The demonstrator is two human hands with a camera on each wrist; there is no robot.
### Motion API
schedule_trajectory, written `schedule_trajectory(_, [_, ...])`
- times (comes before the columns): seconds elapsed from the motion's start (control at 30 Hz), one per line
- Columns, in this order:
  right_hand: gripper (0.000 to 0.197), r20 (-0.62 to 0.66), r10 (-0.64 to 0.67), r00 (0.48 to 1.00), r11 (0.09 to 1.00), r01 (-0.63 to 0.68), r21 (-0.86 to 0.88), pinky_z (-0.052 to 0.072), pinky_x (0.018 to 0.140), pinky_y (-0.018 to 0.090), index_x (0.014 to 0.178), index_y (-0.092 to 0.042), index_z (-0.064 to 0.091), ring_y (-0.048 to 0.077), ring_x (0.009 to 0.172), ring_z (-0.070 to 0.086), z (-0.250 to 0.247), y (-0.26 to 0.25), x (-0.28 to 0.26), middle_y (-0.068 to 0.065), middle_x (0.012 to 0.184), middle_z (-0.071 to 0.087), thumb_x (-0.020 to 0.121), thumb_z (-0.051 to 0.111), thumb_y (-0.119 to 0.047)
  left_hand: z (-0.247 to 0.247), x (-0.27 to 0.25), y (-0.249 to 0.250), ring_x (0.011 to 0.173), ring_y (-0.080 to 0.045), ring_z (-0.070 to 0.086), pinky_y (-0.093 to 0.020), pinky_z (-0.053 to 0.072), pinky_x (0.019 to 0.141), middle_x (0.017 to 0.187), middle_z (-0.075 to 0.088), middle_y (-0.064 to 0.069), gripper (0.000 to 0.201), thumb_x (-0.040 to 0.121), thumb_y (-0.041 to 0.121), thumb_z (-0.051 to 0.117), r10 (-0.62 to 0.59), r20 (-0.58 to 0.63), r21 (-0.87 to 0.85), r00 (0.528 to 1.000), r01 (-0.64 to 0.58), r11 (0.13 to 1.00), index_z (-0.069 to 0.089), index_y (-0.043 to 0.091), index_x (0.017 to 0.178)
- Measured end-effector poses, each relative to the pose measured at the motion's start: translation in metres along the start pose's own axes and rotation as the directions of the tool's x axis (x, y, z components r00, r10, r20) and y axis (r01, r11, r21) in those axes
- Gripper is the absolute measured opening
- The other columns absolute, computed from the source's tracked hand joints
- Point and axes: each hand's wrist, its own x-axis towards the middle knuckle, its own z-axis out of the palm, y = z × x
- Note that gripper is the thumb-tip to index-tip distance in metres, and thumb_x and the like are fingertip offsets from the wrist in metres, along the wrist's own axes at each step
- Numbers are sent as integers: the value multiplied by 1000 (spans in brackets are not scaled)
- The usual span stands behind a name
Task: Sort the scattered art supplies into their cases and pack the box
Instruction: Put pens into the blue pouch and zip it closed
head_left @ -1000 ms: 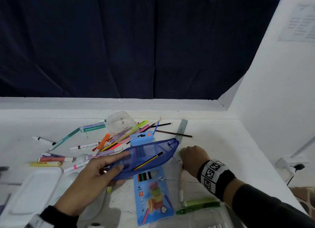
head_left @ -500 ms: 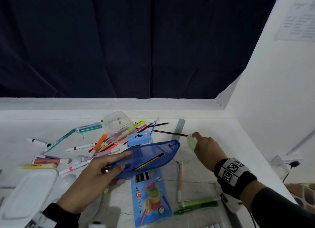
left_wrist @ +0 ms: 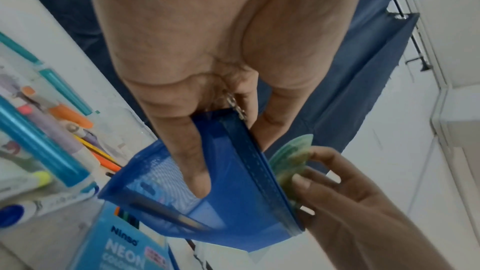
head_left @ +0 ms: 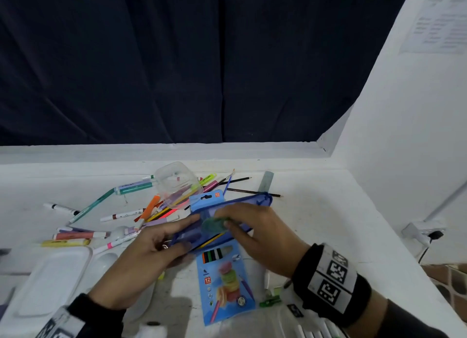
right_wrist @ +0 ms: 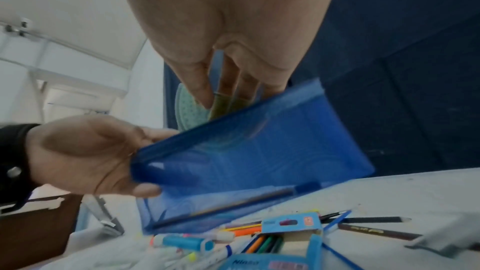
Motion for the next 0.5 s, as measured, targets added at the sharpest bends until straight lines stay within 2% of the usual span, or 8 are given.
schedule_trajectory(0.07, [29, 76, -1, 997, 998, 6, -64, 51, 76, 32, 122, -25, 60, 11, 88, 59, 14, 2, -1, -4, 103, 63, 100, 46, -13, 0, -4, 0, 114, -14, 67, -41, 55, 99, 122, 71, 14, 49, 93, -5, 60, -1, 24, -17, 1000, 1, 1000, 68, 30, 126])
schedule_trajectory(0.1, [31, 107, 14, 994, 995, -4, -98, 51, 78, 35, 123, -25, 60, 14, 90, 58, 19, 4, -1, -3, 105, 62, 99, 44, -12, 0, -5, -1, 114, -14, 67, -40, 56, 97, 122, 71, 13, 50, 92, -8, 60, 9, 24, -14, 1000, -9, 1000, 68, 28, 126])
schedule_trajectory(0.2, [34, 150, 62, 987, 993, -46, -107, 52, 83, 38, 122, -23, 62, 15, 98, 59, 26, 11, 1, -1, 113, 61, 97, 43, -10, -5, -6, -3, 113, -11, 67, -22, 59, 79, 120, 72, 12, 52, 87, -12, 64, 50, -14, -21, 999, -50, 999, 69, 23, 125])
schedule_trajectory(0.27, [31, 118, 62, 991, 997, -57, -43, 51, 87, 31, 121, -22, 64, 10, 101, 59, 23, 12, 3, -4, 114, 64, 98, 47, -10, -9, -6, -3, 114, -10, 66, -19, 56, 78, 122, 71, 9, 53, 86, -11, 65, 63, -4, -33, 998, -63, 997, 68, 22, 127])
schedule_trajectory(0.33, [24, 33, 33, 999, 999, -33, 8, 52, 84, 25, 115, -17, 67, 5, 97, 62, 16, 10, 6, -4, 108, 67, 97, 52, -10, -14, -6, -4, 116, -8, 65, -18, 56, 81, 123, 71, 9, 53, 84, -10, 67, 75, -3, -35, 997, -75, 997, 68, 21, 127])
schedule_trajectory(0.4, [19, -128, 2, 992, 1000, 0, 16, 55, 77, 23, 105, -12, 70, 6, 87, 64, 6, 7, 8, -3, 98, 69, 96, 53, -10, -17, -5, -5, 115, -7, 65, -17, 55, 81, 121, 72, 10, 53, 83, -11, 68, 89, -21, -27, 996, -89, 996, 68, 21, 126])
schedule_trajectory(0.5, [16, -415, -16, 910, 995, -27, -97, 54, 63, 24, 93, -10, 69, 9, 71, 61, -9, 16, 17, -2, 87, 66, 91, 53, -7, -21, -3, -8, 114, -6, 66, -15, 54, 80, 121, 72, 8, 53, 83, -13, 67, 97, -40, -28, 994, -98, 995, 68, 18, 126])
